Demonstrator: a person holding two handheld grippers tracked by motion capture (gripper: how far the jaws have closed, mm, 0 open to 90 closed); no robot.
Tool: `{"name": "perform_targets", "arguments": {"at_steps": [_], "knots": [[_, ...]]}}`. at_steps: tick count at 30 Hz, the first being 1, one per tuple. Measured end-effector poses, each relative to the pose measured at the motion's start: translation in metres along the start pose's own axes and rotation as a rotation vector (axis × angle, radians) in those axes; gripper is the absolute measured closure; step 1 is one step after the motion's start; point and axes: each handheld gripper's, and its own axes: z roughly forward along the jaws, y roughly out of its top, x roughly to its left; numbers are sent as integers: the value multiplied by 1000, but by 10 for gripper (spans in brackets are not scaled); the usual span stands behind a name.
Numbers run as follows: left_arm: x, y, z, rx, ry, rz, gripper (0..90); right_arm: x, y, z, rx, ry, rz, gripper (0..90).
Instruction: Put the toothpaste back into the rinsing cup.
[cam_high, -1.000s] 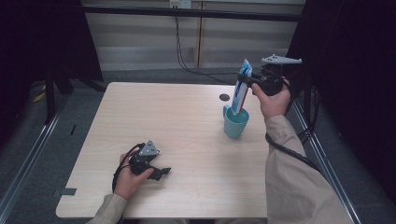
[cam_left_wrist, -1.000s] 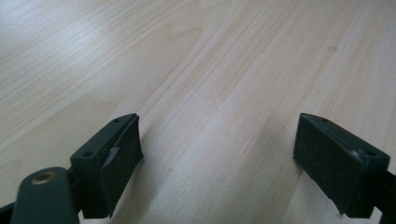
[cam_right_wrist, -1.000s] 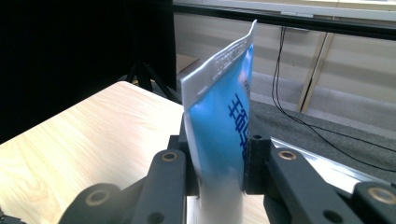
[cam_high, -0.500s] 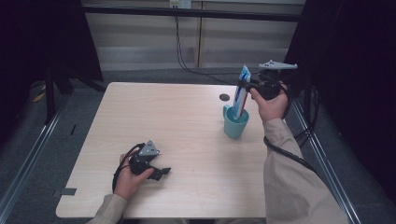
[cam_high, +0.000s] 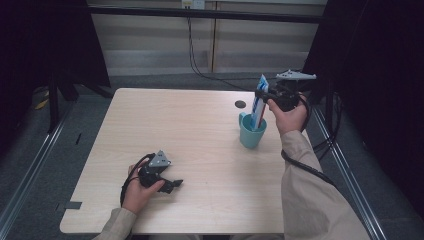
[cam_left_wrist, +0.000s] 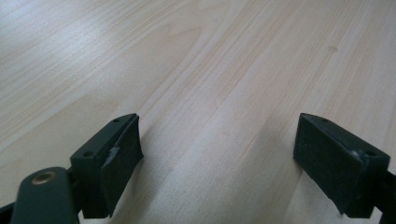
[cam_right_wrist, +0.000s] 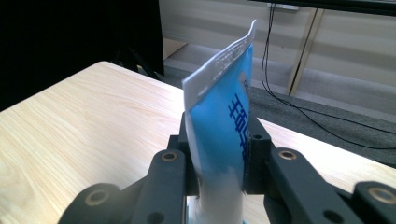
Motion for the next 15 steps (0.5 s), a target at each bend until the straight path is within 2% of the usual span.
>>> {"name": "perform_targets", "arguments": {"at_steps": [15], "knots": [[0,0,0,2,-1,1,147,-5,-16,5,2,-33,-8,744]]}}
